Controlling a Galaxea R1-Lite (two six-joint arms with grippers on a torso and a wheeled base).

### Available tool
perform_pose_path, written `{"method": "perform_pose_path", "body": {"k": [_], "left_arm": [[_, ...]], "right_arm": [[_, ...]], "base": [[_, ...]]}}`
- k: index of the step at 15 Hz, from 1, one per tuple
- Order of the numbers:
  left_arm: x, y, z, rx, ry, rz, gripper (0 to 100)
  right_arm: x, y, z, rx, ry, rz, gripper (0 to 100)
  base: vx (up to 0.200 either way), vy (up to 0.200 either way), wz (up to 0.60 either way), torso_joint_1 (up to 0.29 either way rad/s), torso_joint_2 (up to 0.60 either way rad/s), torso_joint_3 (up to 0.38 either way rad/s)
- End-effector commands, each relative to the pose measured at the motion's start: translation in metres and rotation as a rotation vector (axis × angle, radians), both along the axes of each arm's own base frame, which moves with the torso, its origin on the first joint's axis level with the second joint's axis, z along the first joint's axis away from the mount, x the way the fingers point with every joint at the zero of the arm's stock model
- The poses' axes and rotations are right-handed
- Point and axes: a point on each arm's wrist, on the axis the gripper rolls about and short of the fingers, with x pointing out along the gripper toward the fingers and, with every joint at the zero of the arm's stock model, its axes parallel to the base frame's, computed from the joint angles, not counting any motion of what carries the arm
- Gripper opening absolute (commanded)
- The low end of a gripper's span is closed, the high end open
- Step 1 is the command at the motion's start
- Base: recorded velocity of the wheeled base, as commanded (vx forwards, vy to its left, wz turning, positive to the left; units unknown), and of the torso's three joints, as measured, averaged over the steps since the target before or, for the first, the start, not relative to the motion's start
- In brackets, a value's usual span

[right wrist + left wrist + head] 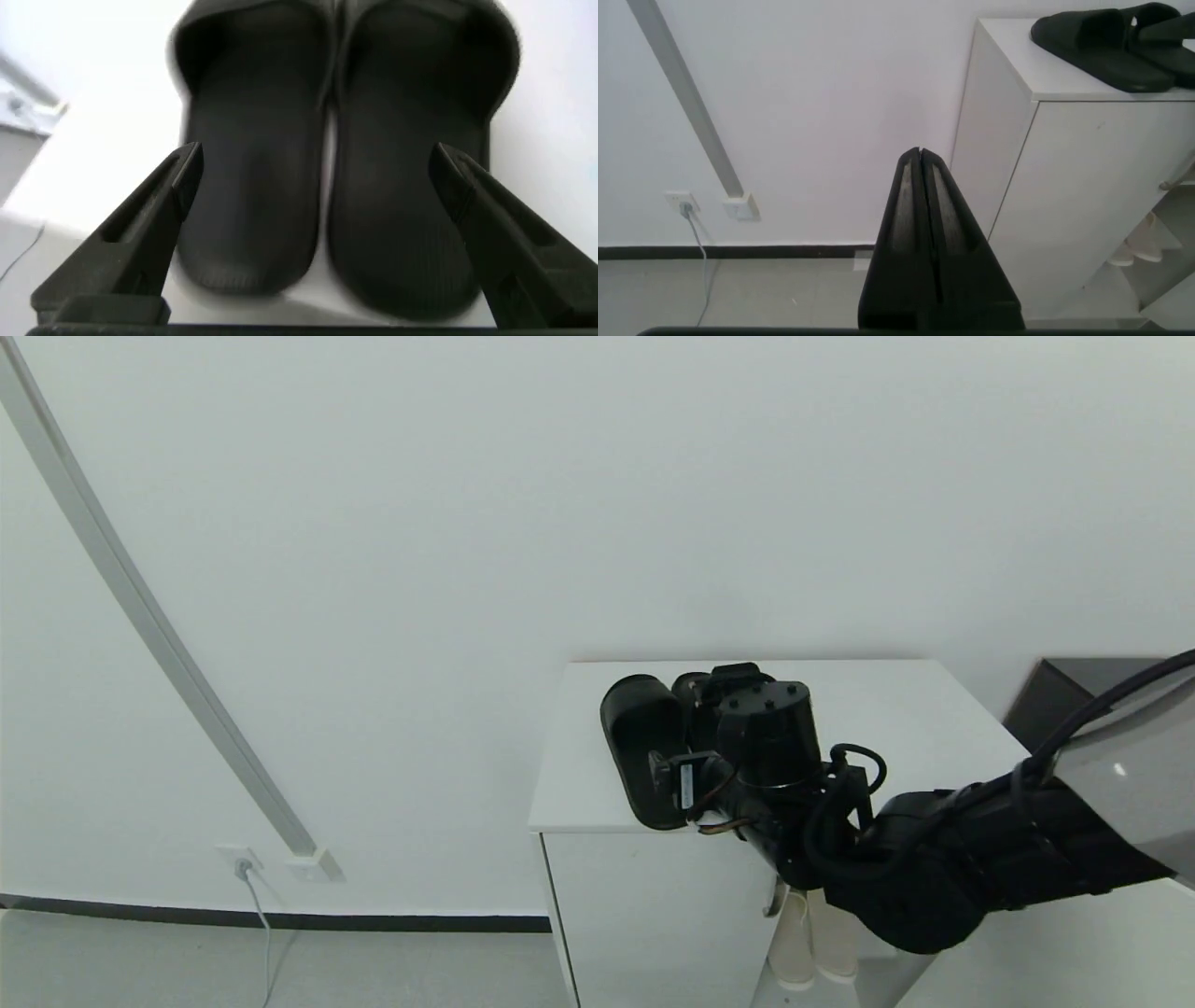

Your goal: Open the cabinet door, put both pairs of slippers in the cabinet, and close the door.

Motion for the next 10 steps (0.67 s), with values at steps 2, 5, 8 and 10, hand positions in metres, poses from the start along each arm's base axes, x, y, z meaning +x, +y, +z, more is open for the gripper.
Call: {"method": "perform_pose_path", "body": {"k": [2, 5, 8, 10], "left_arm": [[0.000, 0.000, 0.000, -0.001, 0.001, 0.001, 0], [0.000, 0.000, 0.000, -0.003, 0.001, 0.001, 0], [0.000, 0.000, 0.000, -0.003, 0.001, 0.001, 0], [0.000, 0.000, 0.000, -0.003, 0.001, 0.001, 0]], "right_arm": [[0.030, 0.011, -0.020, -0.015, -0.010, -0.024, 100], [0.046, 0.013, -0.023, 0.001, -0.023, -0.038, 100], [0.050, 0.015, -0.023, -0.011, -0.034, -0.024, 100], [0.056, 0.018, -0.024, -0.018, -0.054, -0.024, 100]], "base": [[0.000, 0.000, 0.00, 0.000, 0.00, 0.000], [0.000, 0.000, 0.00, 0.000, 0.00, 0.000], [0.000, 0.000, 0.00, 0.000, 0.00, 0.000], [0.000, 0.000, 0.00, 0.000, 0.00, 0.000]]}}
